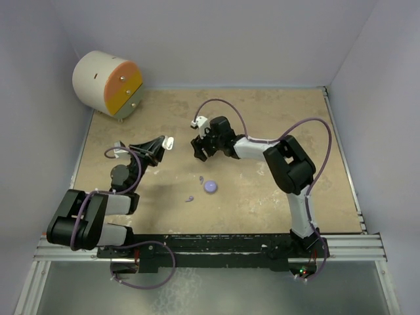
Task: Insert the wireless bluetooth earbuds into the charging case
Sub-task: Adjust the earbud at the center of the board.
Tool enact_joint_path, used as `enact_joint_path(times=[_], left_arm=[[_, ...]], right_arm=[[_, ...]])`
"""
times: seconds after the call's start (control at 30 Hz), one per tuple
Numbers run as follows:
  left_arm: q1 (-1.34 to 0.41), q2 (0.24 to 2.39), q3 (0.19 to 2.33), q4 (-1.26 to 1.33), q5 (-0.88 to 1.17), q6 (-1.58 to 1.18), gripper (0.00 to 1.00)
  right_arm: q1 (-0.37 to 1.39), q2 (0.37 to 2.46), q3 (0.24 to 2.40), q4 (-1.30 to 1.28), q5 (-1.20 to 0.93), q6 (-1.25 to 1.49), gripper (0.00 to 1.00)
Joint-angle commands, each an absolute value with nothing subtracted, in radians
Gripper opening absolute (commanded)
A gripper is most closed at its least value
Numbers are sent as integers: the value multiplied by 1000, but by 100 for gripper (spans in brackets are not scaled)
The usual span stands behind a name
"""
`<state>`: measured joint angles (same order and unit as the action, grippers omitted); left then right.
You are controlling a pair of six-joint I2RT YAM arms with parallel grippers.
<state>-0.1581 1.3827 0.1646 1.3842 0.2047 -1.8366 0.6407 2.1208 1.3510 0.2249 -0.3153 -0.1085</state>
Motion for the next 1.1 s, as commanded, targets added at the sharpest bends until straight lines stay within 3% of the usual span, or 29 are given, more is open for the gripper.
enact_joint_path(times=[0.0, 0.53, 1.07], left_arm=[[-152, 1310, 164, 1354, 186, -1799, 0], [-150, 1299, 167, 1331, 187, -1787, 0], [-151, 1328, 163, 1353, 187, -1787, 0]], right_arm=[[644, 2030, 1335, 239, -149, -48, 71], [726, 1980, 1223, 363, 139, 17, 72], [808, 2084, 1284, 322, 358, 154, 74]])
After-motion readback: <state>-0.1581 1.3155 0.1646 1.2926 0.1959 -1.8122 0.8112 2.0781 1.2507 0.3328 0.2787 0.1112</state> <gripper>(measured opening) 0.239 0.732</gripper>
